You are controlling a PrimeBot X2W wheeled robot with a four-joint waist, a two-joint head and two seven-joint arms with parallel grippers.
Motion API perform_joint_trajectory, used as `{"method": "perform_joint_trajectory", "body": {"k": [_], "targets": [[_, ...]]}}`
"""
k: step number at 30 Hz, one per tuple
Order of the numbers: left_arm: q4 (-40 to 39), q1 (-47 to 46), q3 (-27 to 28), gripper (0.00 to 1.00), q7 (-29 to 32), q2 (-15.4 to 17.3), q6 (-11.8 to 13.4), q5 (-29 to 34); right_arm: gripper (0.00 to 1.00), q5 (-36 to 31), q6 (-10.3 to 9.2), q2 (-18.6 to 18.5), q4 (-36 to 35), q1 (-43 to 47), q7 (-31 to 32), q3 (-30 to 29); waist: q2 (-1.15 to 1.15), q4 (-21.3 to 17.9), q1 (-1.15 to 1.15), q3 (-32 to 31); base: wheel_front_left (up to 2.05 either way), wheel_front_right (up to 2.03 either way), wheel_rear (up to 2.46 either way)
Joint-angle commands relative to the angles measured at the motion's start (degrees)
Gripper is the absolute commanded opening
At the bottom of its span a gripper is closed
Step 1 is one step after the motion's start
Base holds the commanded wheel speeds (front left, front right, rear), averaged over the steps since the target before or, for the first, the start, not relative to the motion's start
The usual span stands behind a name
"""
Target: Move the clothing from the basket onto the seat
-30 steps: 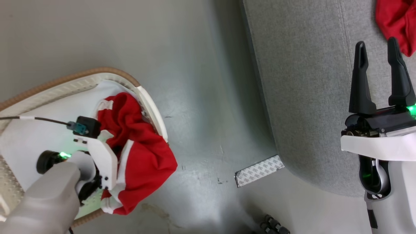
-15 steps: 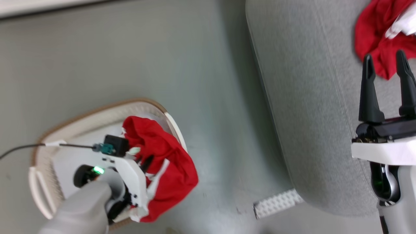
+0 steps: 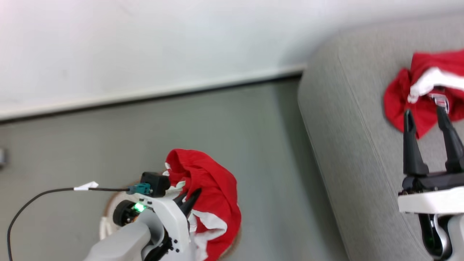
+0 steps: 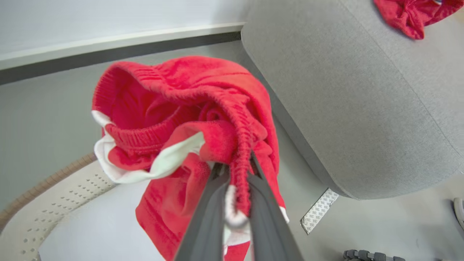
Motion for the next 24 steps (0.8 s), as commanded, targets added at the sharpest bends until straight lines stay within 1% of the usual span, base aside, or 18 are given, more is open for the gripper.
{"method": "perform_joint_trajectory", "body": {"k": [1,3,6,11,13,19,21,24], "targets": [[-0.70,1.08,0.18,0.00,-0.32,0.17,0.08,0.07,1.00,0.46,-0.13,-0.66,0.23,1.28,0.02,-0.22,0.00,4.14,0.02,-6.08,0.00,0.00,0.00],[-1.96,1.12,0.64,0.00,-0.46,0.27,0.08,0.29,1.00,0.71,-0.13,-0.78,0.47,2.53,0.02,-0.63,0.00,5.25,0.02,-8.02,0.00,0.00,0.00],[-4.25,1.19,3.11,0.00,-0.48,0.97,0.09,1.19,1.00,0.98,-0.13,-0.98,0.89,4.54,0.02,-0.76,0.00,6.87,0.02,-10.53,0.00,0.00,0.00],[-8.01,1.16,6.61,0.00,-0.47,1.90,0.10,4.17,1.00,1.60,-0.13,-1.19,1.72,7.52,0.03,-0.83,0.00,9.03,0.02,-14.62,0.00,0.00,0.00],[-9.97,0.61,8.16,0.00,-0.48,2.54,0.65,5.56,1.00,1.76,-0.13,-1.17,1.77,8.38,0.03,-0.64,0.00,9.68,0.02,-15.76,0.00,0.00,0.00],[-17.79,-1.53,12.52,0.00,-0.48,4.60,3.70,8.79,1.00,2.44,-0.13,-0.63,1.64,9.74,0.03,0.59,0.00,11.00,0.02,-17.52,0.00,0.00,0.00],[-20.60,-2.13,13.94,0.00,-0.48,5.51,5.13,9.35,1.00,2.80,-0.13,-0.50,1.70,9.92,0.04,1.35,0.00,11.27,0.02,-17.83,0.00,0.00,0.00],[-24.23,-2.67,14.70,0.00,-0.48,6.70,6.87,10.52,1.00,3.16,-0.13,-0.17,1.33,9.84,0.03,2.53,0.00,11.47,0.02,-18.14,0.00,0.00,0.00]]}}
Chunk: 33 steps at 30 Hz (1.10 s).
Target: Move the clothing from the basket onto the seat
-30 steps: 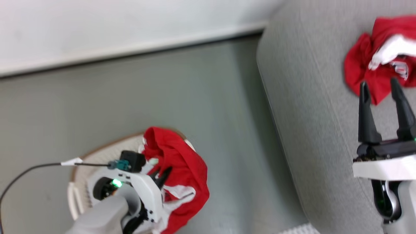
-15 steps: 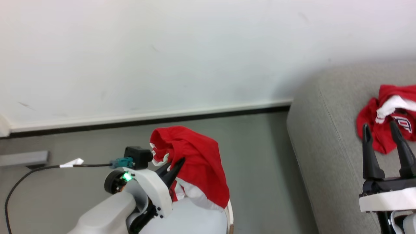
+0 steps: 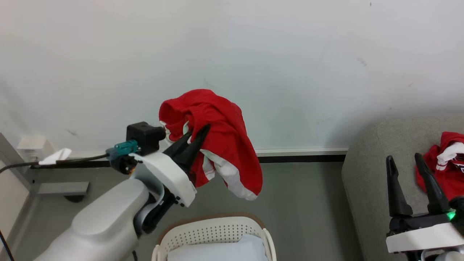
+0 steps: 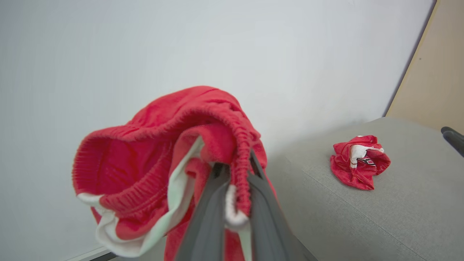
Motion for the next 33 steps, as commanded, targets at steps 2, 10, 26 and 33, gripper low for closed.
{"method": "perform_joint_trajectory", "body": {"k": [2,10,26,33], "targets": [[-2.63,-0.72,0.50,0.00,0.14,1.12,1.16,0.88,1.00,0.62,-0.13,0.12,-0.56,0.63,0.05,0.87,0.00,0.14,0.01,-0.23,0.00,0.00,0.00],[-8.41,0.13,0.64,0.00,1.33,2.76,3.92,1.12,1.00,1.71,-0.13,-0.58,-3.38,0.45,0.05,10.74,0.00,0.09,0.01,-0.39,0.00,0.00,0.00],[-13.13,0.19,-2.66,0.00,2.78,-0.69,5.12,2.75,1.00,2.11,-0.13,2.33,10.85,-8.40,0.04,33.46,0.00,2.50,0.01,-0.62,0.00,0.00,0.00],[-15.90,1.04,-5.44,0.00,4.43,-2.99,5.18,3.27,1.00,0.17,-0.13,5.04,19.51,-12.08,0.05,30.94,0.00,6.11,0.01,-1.19,0.00,0.00,0.00]]}}
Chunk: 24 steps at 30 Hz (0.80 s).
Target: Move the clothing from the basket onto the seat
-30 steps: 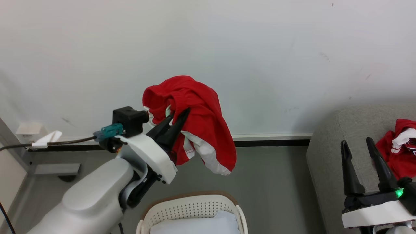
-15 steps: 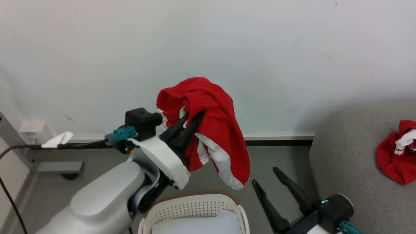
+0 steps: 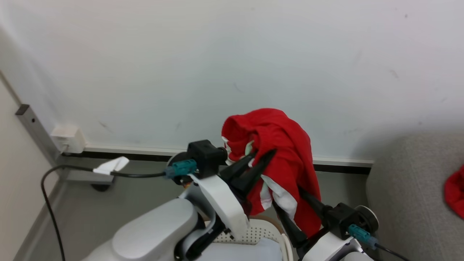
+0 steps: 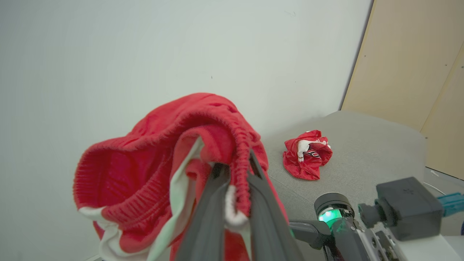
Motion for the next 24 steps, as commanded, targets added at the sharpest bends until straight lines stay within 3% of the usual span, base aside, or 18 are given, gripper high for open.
{"method": "perform_joint_trajectory", "body": {"k": [1,8,9,10,11,23,24], "targets": [[-0.43,0.76,-0.16,0.00,0.11,-0.29,0.12,0.35,1.00,-0.43,-0.13,0.09,0.53,-0.73,0.05,-0.61,0.00,1.29,0.00,-0.18,0.00,0.00,0.00],[-2.47,2.01,-2.06,0.00,1.28,-1.42,0.09,-0.27,1.00,-1.90,-0.13,0.95,1.69,-0.47,0.05,-4.78,0.00,5.02,0.00,-0.11,0.00,0.00,0.00],[-2.64,2.16,-2.17,0.00,1.41,-1.47,0.10,-0.34,0.42,-1.53,-0.13,1.04,1.92,-0.22,0.05,-4.99,0.00,5.32,0.00,-0.06,0.00,0.00,0.00],[-2.77,2.25,-2.35,0.00,1.51,-1.48,0.15,-0.38,0.10,-1.61,-0.13,1.14,1.86,-0.23,0.05,-5.32,0.00,5.64,0.00,0.03,0.00,0.00,0.00],[-2.78,2.34,-2.31,0.00,1.55,-1.37,0.33,-0.41,0.00,-1.65,-0.13,1.22,1.51,-0.24,0.05,-5.55,0.00,5.85,0.00,0.12,0.00,0.00,0.00],[-0.64,4.03,-1.65,0.00,0.32,-0.41,0.74,-1.83,0.00,1.95,-0.13,1.47,-5.83,3.21,0.04,-9.13,0.00,5.48,0.00,0.49,0.00,0.00,0.00],[-0.43,4.23,-1.59,0.07,0.23,-0.36,0.86,-1.88,0.00,2.41,-0.13,1.36,-6.83,3.62,0.04,-9.58,0.00,5.10,0.00,0.55,0.00,0.00,0.00]]}}
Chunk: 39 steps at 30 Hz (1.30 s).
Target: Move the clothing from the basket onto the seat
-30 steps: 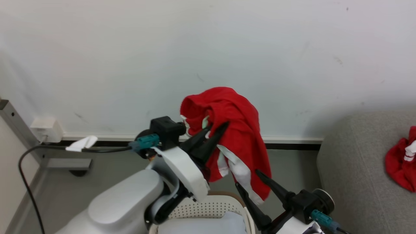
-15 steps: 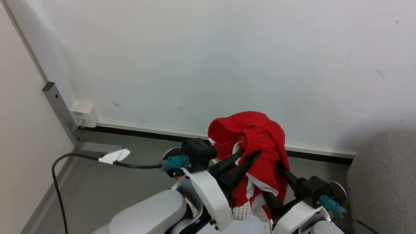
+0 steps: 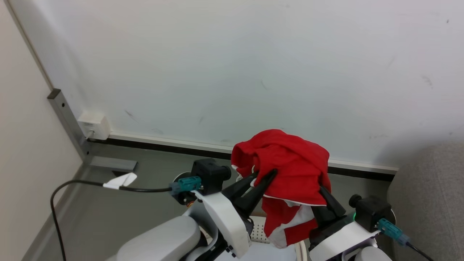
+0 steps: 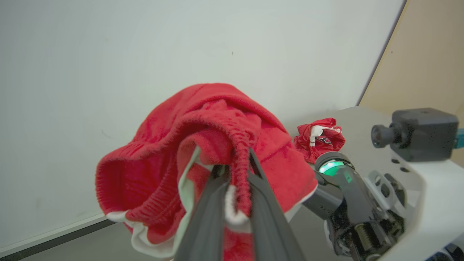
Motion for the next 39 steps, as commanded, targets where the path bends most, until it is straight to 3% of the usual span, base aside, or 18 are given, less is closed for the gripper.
{"method": "perform_joint_trajectory", "body": {"k": [1,3,4,5,14,26,32,39], "targets": [[0.21,0.82,0.26,0.30,-0.36,0.21,0.15,-0.78,0.00,0.29,-0.13,-0.44,-0.94,0.88,0.03,-0.68,0.00,-0.58,0.00,0.10,0.00,0.00,0.00],[0.37,1.21,0.32,0.63,-0.71,0.24,0.32,-0.67,0.00,0.24,-0.13,-1.39,-2.28,1.60,0.03,-1.63,0.00,-1.53,0.00,0.21,0.00,0.00,0.00],[0.36,1.25,0.39,0.95,-0.80,0.18,0.45,-0.67,0.00,0.01,-0.13,-1.75,-2.98,1.85,0.03,-2.23,0.00,-2.04,0.00,0.27,0.00,0.00,0.00],[0.28,1.40,0.49,1.00,-1.05,0.22,0.58,-0.68,0.00,-0.02,-0.13,-1.86,-3.61,2.04,0.03,-2.77,0.00,-2.72,0.00,0.34,0.00,0.00,0.00],[-1.14,2.62,0.16,1.00,-2.14,0.72,1.48,0.72,0.00,-2.14,-0.13,-5.11,-10.02,2.77,0.02,-8.89,0.00,-10.51,0.00,1.14,0.00,0.00,0.00],[-0.71,4.09,0.29,1.00,-4.29,1.50,3.19,5.01,0.00,-3.52,-0.13,-9.92,-14.32,4.39,0.02,-15.13,0.00,-25.46,0.00,2.55,0.00,0.00,0.00],[-0.45,4.75,0.93,1.00,-5.00,1.51,2.25,8.35,0.00,-3.57,-0.13,-10.24,-15.41,5.27,0.03,-16.47,0.00,-31.80,0.00,3.60,0.00,0.00,0.00],[-0.04,5.56,2.15,1.00,-5.02,0.90,0.16,10.68,0.00,-3.67,-0.13,-10.28,-16.26,5.62,0.03,-17.28,0.00,-36.04,0.00,4.75,0.00,0.00,0.00]]}}
